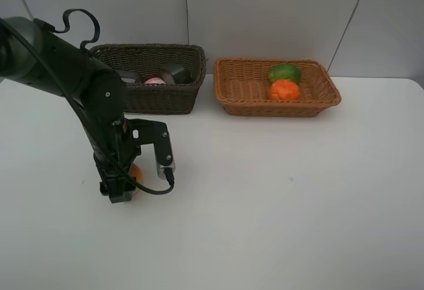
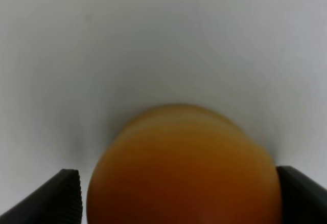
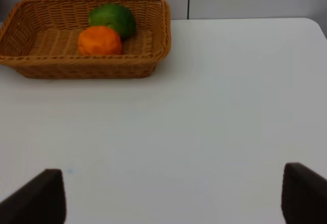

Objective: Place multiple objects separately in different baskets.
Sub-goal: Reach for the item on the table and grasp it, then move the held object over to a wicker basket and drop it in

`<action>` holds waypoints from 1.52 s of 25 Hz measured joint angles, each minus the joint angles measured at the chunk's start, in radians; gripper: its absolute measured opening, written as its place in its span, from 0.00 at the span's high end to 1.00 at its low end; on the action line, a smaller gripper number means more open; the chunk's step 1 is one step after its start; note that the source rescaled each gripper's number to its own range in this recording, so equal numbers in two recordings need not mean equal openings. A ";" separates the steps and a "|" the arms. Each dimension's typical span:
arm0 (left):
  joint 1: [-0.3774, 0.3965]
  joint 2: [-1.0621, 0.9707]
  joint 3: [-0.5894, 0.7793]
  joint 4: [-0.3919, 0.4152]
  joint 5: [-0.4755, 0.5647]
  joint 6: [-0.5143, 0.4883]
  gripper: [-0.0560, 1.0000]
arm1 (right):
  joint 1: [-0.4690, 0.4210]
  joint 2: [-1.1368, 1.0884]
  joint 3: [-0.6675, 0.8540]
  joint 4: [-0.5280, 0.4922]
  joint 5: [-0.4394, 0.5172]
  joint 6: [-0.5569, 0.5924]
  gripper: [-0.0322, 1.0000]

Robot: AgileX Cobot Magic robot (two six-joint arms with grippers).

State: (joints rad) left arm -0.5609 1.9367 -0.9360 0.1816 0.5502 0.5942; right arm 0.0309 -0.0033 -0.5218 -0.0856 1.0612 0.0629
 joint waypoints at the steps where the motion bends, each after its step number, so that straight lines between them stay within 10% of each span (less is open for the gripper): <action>1: 0.000 0.000 0.000 0.000 -0.002 0.000 0.04 | 0.000 0.000 0.000 0.000 0.000 0.000 0.06; 10: 0.000 0.000 0.000 0.004 -0.011 0.000 0.21 | 0.000 0.000 0.000 0.000 0.000 0.000 0.06; 38: 0.000 0.000 0.000 0.038 0.061 -0.007 0.21 | 0.000 0.000 0.000 0.000 0.000 0.000 0.06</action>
State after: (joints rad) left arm -0.5609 1.9367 -0.9360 0.2198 0.6115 0.5875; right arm 0.0309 -0.0033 -0.5218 -0.0856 1.0612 0.0629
